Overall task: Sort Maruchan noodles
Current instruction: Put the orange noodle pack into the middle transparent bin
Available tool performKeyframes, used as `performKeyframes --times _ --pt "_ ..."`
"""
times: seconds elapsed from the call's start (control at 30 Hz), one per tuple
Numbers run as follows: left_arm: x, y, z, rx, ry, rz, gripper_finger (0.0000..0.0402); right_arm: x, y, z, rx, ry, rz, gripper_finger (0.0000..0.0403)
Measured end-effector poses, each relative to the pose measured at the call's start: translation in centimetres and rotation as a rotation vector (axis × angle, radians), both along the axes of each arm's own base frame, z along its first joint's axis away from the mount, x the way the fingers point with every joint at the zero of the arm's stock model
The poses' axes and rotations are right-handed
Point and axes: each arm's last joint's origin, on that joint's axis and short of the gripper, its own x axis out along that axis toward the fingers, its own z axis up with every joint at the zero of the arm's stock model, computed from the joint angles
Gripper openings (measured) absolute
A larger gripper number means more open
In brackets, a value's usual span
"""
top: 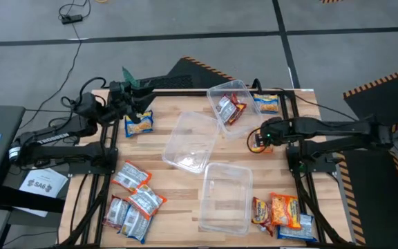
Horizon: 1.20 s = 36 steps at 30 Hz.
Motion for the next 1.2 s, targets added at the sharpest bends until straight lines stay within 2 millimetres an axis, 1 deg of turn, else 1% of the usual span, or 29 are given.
performKeyframes --times 0.1,0.43,0.53,0.6,0.67,0.73,0.83,0.87,1.07,1.13,1.2 --pt "0.0 0.0 0.0 0.0 0.0 0.0 0.0203 0.3 -0.1 -0.6 -0.015 0.049 0.011 0.0226" --pt "0.0 0.0 0.0 0.0 0.0 0.0 0.0203 2.4 -0.4 -2.8 -0.049 0.158 0.062 0.0226" --pt "0.0 0.0 0.0 0.0 0.001 0.0 0.0203 2.9 -0.6 -3.4 -0.051 0.187 0.06 0.0219" --pt "0.0 0.0 0.0 0.0 0.0 0.0 0.0203 3.0 -0.6 -3.7 -0.054 0.207 0.06 0.0201" --pt "0.0 0.0 0.0 0.0 0.0 0.0 0.0203 3.1 -0.5 -3.9 -0.052 0.223 0.07 0.0168" --pt "0.0 0.0 0.0 0.0 0.0 0.0 0.0203 3.2 -0.3 -3.9 -0.049 0.227 0.078 0.012" --pt "0.0 0.0 0.0 0.0 0.0 0.0 0.0203 3.1 0.1 -4.0 -0.041 0.235 0.098 0.0035" --pt "0.0 0.0 0.0 0.0 0.0 0.0 0.0203 3.1 0.2 -3.9 -0.044 0.236 0.109 0.0019" --pt "0.0 0.0 0.0 0.0 0.0 0.0 0.0203 2.4 0.8 -3.3 0.002 0.232 0.135 0.0006" --pt "0.0 0.0 0.0 0.0 0.0 0.0 0.0203 2.1 1.2 -2.8 0.018 0.239 0.141 0.0006" --pt "0.0 0.0 0.0 0.0 0.0 0.0 0.0203 1.9 1.4 -1.7 0.015 0.219 0.152 0.0005"
